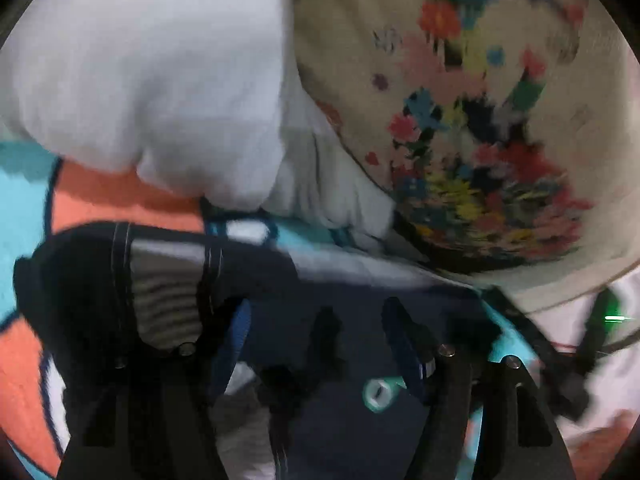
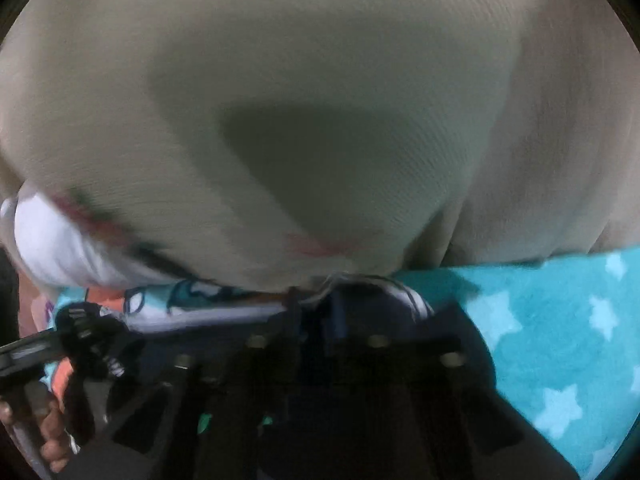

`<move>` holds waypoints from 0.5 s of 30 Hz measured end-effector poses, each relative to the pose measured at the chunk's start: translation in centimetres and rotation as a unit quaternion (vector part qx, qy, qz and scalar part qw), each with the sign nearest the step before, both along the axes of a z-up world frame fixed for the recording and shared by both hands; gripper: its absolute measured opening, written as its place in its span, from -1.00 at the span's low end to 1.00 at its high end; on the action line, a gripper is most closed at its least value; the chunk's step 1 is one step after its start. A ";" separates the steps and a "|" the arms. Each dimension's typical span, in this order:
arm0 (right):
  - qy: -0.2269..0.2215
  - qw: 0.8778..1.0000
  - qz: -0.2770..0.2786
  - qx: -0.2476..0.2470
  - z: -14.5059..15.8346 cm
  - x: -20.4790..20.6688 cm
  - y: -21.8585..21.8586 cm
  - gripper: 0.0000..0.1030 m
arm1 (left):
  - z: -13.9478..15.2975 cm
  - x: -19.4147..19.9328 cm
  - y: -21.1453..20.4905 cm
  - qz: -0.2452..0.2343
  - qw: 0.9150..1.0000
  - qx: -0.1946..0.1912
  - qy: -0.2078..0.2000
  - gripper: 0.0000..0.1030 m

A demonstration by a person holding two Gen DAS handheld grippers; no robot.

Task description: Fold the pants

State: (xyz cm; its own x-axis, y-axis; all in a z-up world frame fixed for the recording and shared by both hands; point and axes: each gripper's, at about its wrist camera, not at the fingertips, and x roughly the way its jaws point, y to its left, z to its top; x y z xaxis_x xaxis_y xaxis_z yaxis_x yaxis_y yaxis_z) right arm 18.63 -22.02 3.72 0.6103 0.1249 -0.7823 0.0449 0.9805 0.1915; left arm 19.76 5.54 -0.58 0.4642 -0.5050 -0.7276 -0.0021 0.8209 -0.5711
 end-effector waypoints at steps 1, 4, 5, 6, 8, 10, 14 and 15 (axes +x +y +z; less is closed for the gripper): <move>-0.003 1.000 -0.008 0.012 -0.1 -0.2 -0.9 -0.20 | 0.6 -0.8 1.0 -0.004 1.000 -0.025 -0.001 0.39; -0.029 0.998 -0.024 0.043 1.5 -2.4 -3.9 -0.14 | 2.6 -3.4 3.5 -0.012 0.999 -0.040 -0.029 0.52; -0.035 0.998 -0.027 0.046 2.0 -3.2 -4.6 -0.10 | 3.4 -5.2 4.7 -0.003 0.999 -0.018 -0.047 0.57; -0.043 0.997 -0.032 0.047 2.5 -4.3 -5.4 0.04 | 3.8 -6.5 5.5 0.007 0.998 0.007 -0.057 0.66; -0.054 0.997 -0.044 0.039 3.2 -7.0 -7.0 0.17 | 3.9 -8.9 6.4 0.025 0.994 0.081 -0.068 0.77; -0.055 0.997 -0.050 0.035 3.1 -9.1 -8.2 0.24 | 2.8 -10.4 6.7 0.027 0.987 0.150 -0.060 0.79; -0.033 0.997 -0.061 0.043 1.1 -11.3 -8.9 0.30 | -2.1 -11.3 6.0 -0.008 0.980 0.198 0.005 0.79; -0.023 0.997 -0.066 0.043 0.1 -11.2 -9.0 0.30 | -3.2 -11.2 5.6 -0.009 0.980 0.196 0.022 0.79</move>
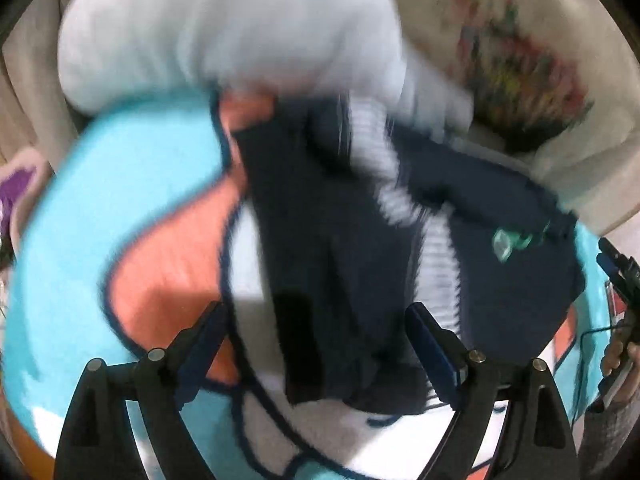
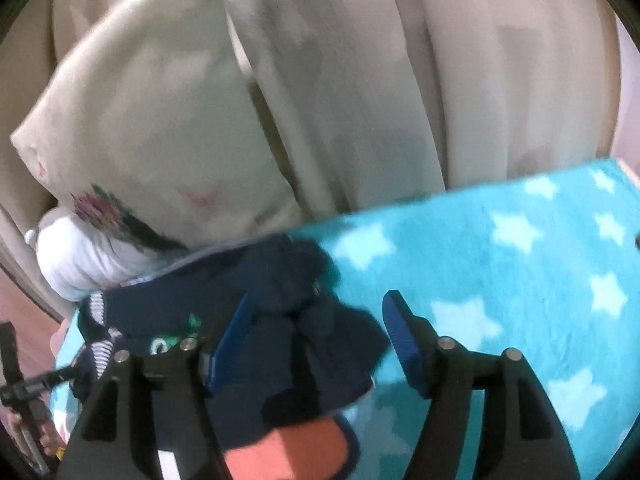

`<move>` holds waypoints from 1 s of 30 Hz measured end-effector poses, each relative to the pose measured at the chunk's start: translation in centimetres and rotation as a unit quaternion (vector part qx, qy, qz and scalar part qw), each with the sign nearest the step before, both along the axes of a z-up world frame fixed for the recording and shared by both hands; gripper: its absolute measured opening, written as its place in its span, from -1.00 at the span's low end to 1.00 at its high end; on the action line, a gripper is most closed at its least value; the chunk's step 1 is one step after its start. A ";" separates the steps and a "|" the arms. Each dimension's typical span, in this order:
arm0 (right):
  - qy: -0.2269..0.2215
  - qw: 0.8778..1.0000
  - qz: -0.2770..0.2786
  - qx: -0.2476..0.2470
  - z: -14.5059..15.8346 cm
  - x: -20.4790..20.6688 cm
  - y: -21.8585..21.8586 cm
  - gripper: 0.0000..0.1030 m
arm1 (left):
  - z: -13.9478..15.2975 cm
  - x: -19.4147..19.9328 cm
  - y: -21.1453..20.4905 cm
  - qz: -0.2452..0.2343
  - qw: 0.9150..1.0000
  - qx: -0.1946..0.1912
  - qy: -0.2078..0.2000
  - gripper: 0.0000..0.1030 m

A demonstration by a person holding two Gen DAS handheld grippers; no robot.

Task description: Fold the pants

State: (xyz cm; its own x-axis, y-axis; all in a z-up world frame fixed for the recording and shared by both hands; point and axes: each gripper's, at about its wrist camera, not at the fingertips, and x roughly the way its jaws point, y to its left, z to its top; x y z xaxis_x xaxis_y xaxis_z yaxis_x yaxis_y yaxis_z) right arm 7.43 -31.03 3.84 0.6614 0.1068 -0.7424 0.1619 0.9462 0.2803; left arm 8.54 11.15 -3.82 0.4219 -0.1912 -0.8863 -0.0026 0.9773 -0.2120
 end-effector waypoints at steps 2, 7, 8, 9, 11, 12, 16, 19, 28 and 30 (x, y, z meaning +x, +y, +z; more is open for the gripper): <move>0.016 1.000 -0.009 0.000 -1.7 0.2 0.2 0.30 | -0.1 -0.3 -1.2 -0.002 0.999 0.029 -0.027 0.81; 0.046 0.999 0.007 -0.015 -5.0 1.2 2.5 -0.38 | 0.0 -0.8 -5.3 -0.051 0.996 0.058 -0.034 -0.14; 0.044 0.999 0.008 -0.014 -4.8 1.0 2.6 -0.65 | 0.3 -0.9 -5.8 -0.060 0.995 0.071 -0.034 -0.30; 0.049 0.999 0.016 0.009 -4.6 1.0 2.4 -0.73 | 1.0 -0.8 -5.7 -0.059 0.996 0.060 -0.028 -0.32; 0.043 0.998 0.013 0.040 -3.4 0.2 1.8 -0.74 | 1.9 -1.1 -4.5 -0.054 0.998 0.038 -0.021 -0.35; 0.036 0.998 0.016 0.047 -2.4 -0.4 1.7 -0.75 | 2.3 -1.3 -3.9 -0.053 0.998 0.030 -0.020 -0.35; 0.021 0.996 0.038 0.077 0.7 -3.0 1.7 -0.75 | 4.1 -2.2 -2.3 -0.052 0.998 -0.016 -0.022 -0.35; 0.023 0.996 0.049 0.074 1.8 -5.0 2.0 -0.75 | 5.0 -3.8 -1.3 -0.047 0.998 -0.024 -0.027 -0.31; 0.110 0.993 0.019 0.030 -3.5 -8.4 1.2 -0.20 | 1.5 -6.3 0.2 -0.060 0.998 0.022 0.016 -0.15; 0.096 0.995 0.009 0.026 -2.2 -8.8 0.4 -0.10 | 2.7 -7.6 1.4 -0.060 0.998 0.028 0.000 -0.13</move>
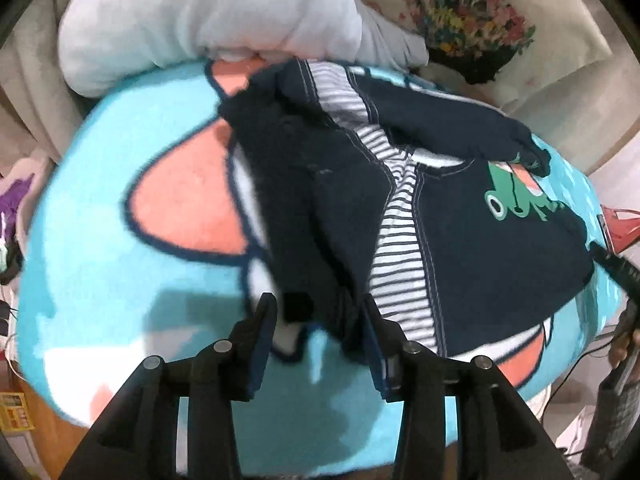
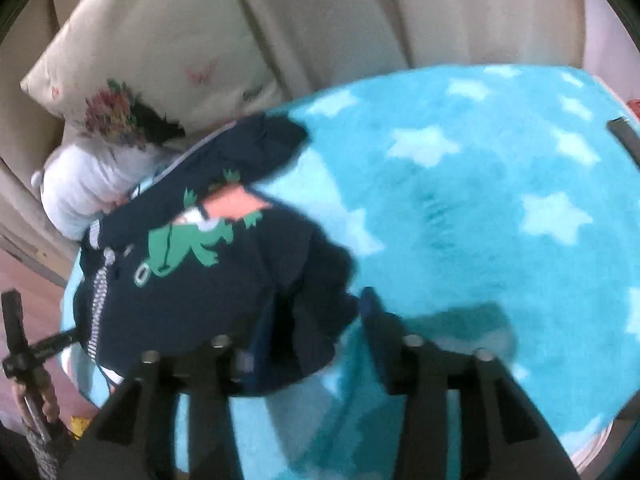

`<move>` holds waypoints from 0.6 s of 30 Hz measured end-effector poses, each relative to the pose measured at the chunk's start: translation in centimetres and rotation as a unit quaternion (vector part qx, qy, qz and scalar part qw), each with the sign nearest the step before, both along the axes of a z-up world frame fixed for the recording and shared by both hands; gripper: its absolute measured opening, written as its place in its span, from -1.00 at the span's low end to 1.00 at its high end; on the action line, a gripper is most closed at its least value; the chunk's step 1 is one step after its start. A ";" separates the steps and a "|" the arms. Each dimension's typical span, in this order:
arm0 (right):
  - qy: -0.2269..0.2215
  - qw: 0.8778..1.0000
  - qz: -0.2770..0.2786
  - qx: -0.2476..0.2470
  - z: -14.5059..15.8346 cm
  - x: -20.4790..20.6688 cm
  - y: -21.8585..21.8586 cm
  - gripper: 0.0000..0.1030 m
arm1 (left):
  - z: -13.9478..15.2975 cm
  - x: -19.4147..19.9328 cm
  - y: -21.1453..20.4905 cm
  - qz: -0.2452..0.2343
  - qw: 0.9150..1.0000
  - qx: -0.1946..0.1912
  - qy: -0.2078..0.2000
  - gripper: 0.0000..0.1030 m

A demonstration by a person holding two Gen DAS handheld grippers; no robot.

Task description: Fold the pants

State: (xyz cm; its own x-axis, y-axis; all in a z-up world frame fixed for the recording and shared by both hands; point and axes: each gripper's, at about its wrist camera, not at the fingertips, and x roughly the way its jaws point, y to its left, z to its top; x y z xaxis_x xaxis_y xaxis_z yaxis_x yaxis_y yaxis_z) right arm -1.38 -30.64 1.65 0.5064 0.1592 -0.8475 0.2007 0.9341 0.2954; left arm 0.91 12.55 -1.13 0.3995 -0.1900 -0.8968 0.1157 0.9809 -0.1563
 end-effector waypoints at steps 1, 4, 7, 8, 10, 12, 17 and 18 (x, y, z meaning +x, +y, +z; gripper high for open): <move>-0.014 1.000 -0.002 -0.010 1.1 -0.3 -0.3 -0.09 | 0.2 0.1 -0.1 0.001 1.000 0.002 -0.007 -0.07; -0.049 0.998 0.001 -0.040 3.9 -0.3 -0.3 -0.01 | 2.4 -0.2 0.5 0.013 0.998 0.022 -0.049 0.04; -0.069 0.997 0.011 -0.034 5.2 0.1 -0.1 0.00 | 4.5 -0.2 0.4 0.032 0.993 0.049 -0.103 0.21; -0.072 0.997 0.015 -0.029 5.4 0.4 0.3 0.00 | 4.8 0.0 0.1 0.038 0.991 0.054 -0.114 0.21; -0.080 0.996 0.030 -0.014 5.4 0.7 1.5 0.02 | 5.3 -0.1 -0.7 0.056 0.986 0.074 -0.139 0.21; -0.079 0.996 0.044 -0.015 4.6 1.1 3.3 0.03 | 5.5 -0.4 -1.6 0.074 0.978 0.107 -0.165 0.21; -0.068 0.995 0.075 -0.022 2.1 1.8 7.1 0.03 | 4.9 -0.6 -3.9 0.094 0.972 0.106 -0.187 0.28; -0.065 0.994 0.081 -0.021 1.7 1.9 7.7 0.03 | 4.7 -0.6 -4.1 0.094 0.973 0.100 -0.184 0.28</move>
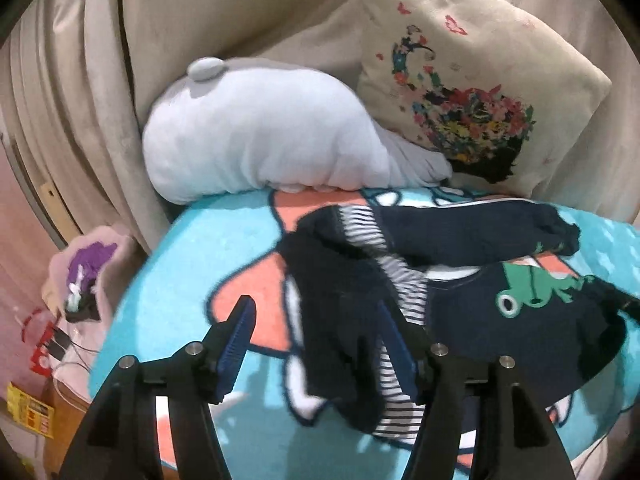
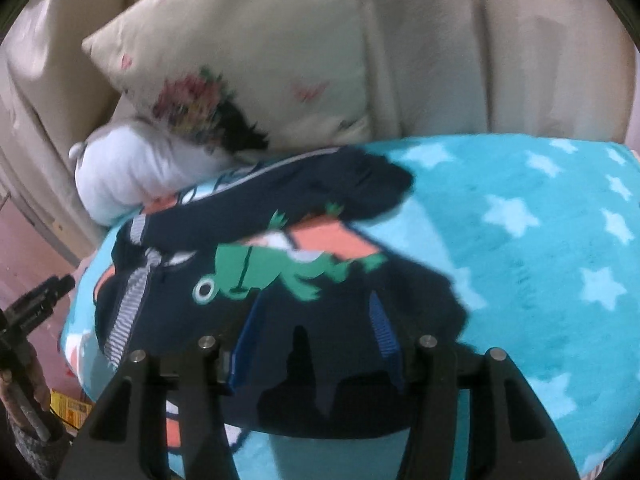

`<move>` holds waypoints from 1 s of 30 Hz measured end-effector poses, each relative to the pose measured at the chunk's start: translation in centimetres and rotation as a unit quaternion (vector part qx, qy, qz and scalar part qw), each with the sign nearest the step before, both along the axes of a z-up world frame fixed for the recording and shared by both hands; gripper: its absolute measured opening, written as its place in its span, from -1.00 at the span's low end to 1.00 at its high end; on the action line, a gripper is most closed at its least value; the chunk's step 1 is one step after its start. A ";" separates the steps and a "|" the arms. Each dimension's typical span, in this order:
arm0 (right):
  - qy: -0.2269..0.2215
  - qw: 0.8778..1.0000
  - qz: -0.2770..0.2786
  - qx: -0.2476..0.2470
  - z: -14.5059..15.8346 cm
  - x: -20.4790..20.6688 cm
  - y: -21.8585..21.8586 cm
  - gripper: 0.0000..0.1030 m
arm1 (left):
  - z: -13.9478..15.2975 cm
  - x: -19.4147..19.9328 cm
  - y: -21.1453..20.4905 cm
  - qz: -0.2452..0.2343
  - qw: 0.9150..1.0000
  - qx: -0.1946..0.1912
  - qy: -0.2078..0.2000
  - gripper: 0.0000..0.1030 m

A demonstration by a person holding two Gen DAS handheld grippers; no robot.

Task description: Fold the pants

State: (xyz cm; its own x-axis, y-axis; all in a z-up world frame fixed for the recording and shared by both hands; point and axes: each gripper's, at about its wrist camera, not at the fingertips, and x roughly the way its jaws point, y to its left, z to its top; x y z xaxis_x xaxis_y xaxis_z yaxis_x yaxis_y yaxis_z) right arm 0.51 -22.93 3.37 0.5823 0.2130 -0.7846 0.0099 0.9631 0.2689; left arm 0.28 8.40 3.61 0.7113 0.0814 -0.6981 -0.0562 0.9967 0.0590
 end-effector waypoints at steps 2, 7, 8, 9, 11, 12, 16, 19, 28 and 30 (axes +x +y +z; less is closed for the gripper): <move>0.003 1.000 0.009 -0.004 -0.4 0.1 0.6 0.03 | -0.5 0.1 -0.7 -0.007 1.000 -0.003 0.010 0.28; 0.004 1.000 0.026 -0.016 -0.4 0.3 1.2 0.03 | -1.4 0.4 -1.9 -0.013 0.999 0.016 0.024 0.28; 0.006 0.999 0.029 -0.016 -0.4 0.5 1.1 0.03 | -1.4 0.5 -2.0 -0.016 0.999 0.013 0.028 0.28; 0.008 0.999 0.034 -0.017 -0.4 0.8 1.1 0.03 | -1.4 0.8 -2.1 -0.024 0.999 0.007 0.033 0.28; 0.012 0.999 0.043 -0.025 -0.1 1.5 1.0 0.03 | -1.3 1.5 -2.0 -0.046 0.998 -0.009 0.042 0.28; 0.012 0.998 0.050 -0.031 0.3 2.1 0.8 0.03 | -1.2 2.0 -1.9 -0.057 0.997 -0.018 0.047 0.28; 0.006 0.997 0.051 -0.050 1.1 5.7 -0.7 0.19 | -0.9 5.4 -2.1 -0.110 0.993 -0.012 0.043 0.37; 0.018 0.997 0.041 -0.069 0.3 9.2 -2.3 0.20 | -1.8 8.7 -2.7 -0.117 0.991 0.037 0.055 0.37; 0.065 0.994 0.036 -0.086 -3.3 19.0 -4.1 0.19 | -4.0 17.7 -4.7 -0.209 0.967 0.007 0.143 0.37; 0.078 0.993 0.050 -0.072 -4.2 20.6 -3.7 0.20 | -5.2 19.3 -5.4 -0.225 0.959 0.004 0.172 0.37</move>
State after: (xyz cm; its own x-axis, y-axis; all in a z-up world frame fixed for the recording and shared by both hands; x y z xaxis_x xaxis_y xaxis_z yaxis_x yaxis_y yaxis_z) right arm 21.07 -26.66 -0.84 0.4322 0.1423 -0.8905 -0.0565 0.9898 0.1307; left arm 19.61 3.03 -1.60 0.4025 -0.1737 -0.8988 0.4030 0.9152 0.0036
